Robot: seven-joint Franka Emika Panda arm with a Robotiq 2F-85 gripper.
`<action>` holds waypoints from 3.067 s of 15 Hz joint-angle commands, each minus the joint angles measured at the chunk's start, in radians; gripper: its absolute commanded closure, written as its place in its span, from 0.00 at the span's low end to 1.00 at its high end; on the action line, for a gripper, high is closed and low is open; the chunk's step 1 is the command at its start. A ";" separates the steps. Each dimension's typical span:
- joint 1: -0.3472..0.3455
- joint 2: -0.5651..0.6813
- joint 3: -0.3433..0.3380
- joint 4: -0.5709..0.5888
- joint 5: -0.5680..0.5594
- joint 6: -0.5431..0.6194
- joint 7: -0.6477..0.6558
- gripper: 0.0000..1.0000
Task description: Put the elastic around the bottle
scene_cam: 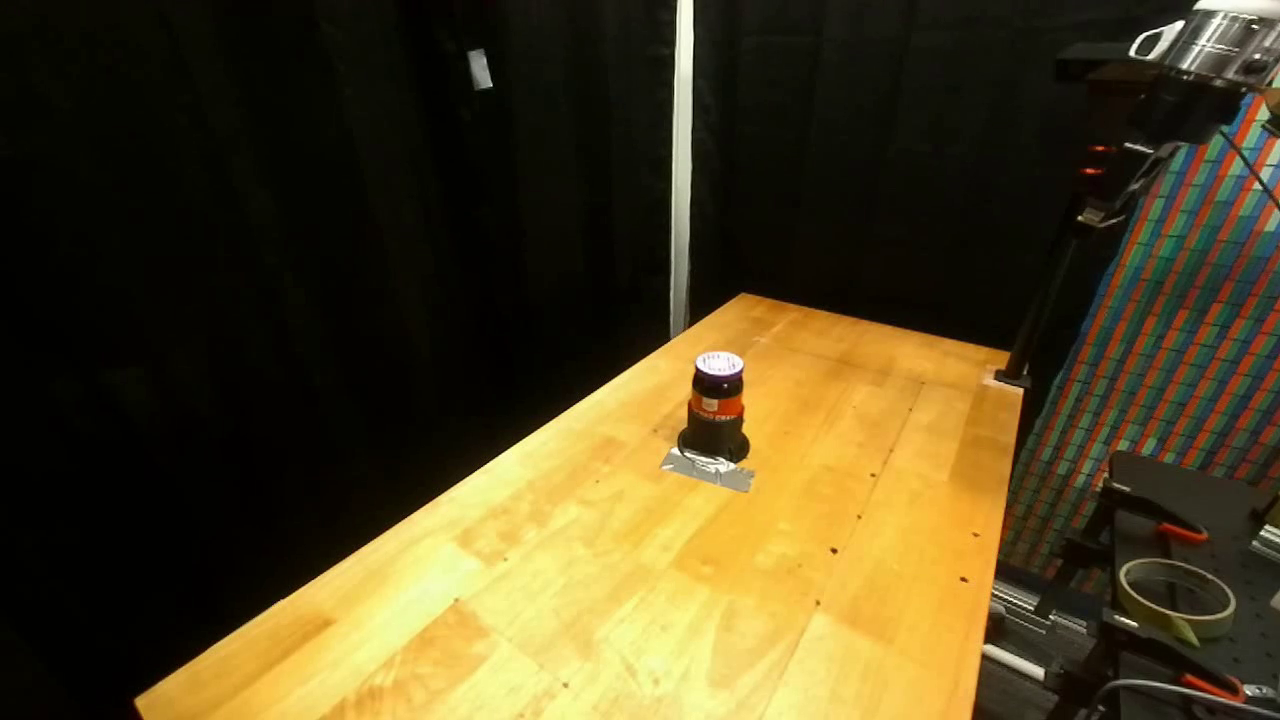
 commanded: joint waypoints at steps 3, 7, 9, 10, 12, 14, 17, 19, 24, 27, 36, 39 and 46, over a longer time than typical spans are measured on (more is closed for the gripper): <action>0.118 0.162 0.215 0.119 0.043 -0.156 0.157 0.00; 0.211 0.361 0.327 0.255 0.076 -0.199 0.245 0.00; 0.237 0.473 0.360 0.337 0.080 -0.179 0.286 0.00; 0.246 0.530 0.375 0.376 0.073 -0.158 0.311 0.00; 0.260 0.635 0.396 0.456 0.049 -0.125 0.351 0.00; 0.273 0.724 0.406 0.520 0.019 -0.055 0.386 0.00; 0.301 0.851 0.399 0.602 -0.035 0.089 0.388 0.00; 0.321 0.936 0.389 0.655 -0.066 0.170 0.391 0.00; 0.357 1.112 0.351 0.789 -0.088 0.283 0.359 0.00; 0.374 1.188 0.321 0.862 -0.085 0.309 0.352 0.00; 0.380 1.295 0.256 0.995 -0.073 0.299 0.326 0.00; 0.363 1.318 0.272 1.009 -0.045 0.283 0.287 0.00; 0.332 1.359 0.292 1.020 0.023 0.242 0.219 0.00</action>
